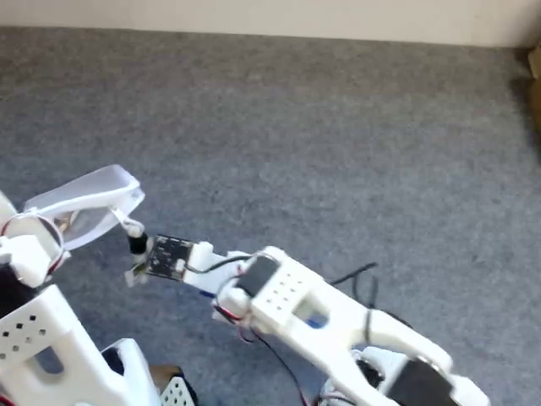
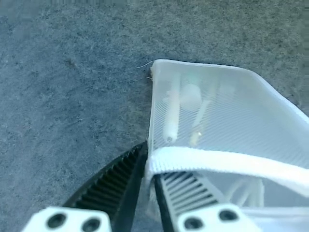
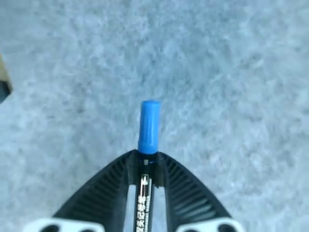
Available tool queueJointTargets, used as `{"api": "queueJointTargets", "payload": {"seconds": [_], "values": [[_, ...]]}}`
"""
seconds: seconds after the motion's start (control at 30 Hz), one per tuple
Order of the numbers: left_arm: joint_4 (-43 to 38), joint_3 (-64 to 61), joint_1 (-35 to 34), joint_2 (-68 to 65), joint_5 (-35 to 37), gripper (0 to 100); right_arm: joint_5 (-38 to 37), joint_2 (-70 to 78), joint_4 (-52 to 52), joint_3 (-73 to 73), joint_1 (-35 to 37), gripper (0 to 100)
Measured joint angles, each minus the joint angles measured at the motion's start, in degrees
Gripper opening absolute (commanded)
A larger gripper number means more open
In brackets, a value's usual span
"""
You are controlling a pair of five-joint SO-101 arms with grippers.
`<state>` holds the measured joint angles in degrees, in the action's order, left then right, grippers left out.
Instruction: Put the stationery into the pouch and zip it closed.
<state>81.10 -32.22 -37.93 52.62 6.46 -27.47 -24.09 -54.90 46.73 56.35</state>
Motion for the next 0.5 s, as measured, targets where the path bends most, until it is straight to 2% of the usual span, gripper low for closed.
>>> {"api": "queueJointTargets", "payload": {"seconds": [0.23,0.5], "values": [[0.0,2.11,9.41,-0.88,-0.97,1,0.0,-20.4,3.25,6.24,-6.51,0.3],[3.43,7.56,18.81,-0.88,-1.23,1,0.0,-42.2,9.05,13.71,-8.35,0.3]]}}
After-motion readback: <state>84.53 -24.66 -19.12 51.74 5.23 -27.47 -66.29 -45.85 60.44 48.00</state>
